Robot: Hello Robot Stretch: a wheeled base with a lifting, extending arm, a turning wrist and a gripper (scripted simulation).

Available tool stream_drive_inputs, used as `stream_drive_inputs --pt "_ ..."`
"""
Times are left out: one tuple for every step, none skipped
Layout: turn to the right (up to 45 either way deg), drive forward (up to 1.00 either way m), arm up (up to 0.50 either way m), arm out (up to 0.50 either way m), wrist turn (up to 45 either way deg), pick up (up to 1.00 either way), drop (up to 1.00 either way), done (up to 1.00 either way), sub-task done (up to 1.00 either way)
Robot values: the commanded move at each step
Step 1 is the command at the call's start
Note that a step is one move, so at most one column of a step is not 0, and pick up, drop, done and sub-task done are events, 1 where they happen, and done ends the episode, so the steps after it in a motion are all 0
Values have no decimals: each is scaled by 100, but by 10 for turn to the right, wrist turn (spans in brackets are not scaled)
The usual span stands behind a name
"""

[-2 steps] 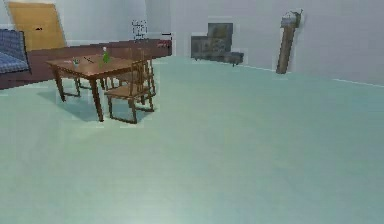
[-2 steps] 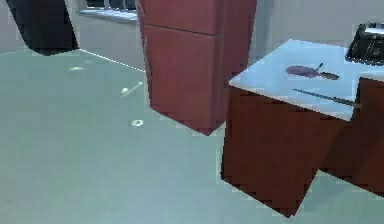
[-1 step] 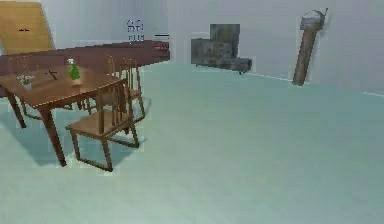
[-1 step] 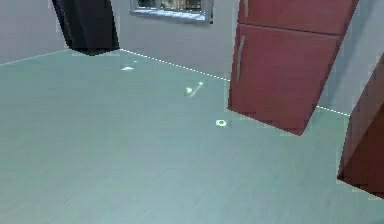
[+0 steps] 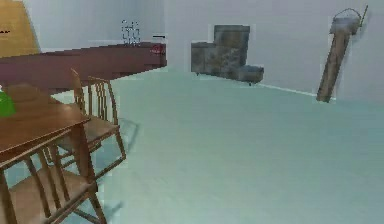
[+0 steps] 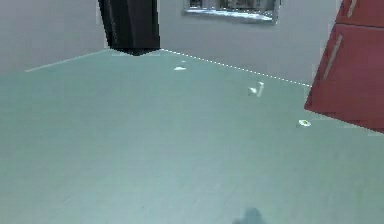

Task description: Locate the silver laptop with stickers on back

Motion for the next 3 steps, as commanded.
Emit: stream_drive_inputs --pt "0 65 0 0 0 0 0 0 0" --pt "-60 0 0 0 0 0 0 0 0" --pt "0 100 0 0 0 0 0 0 0"
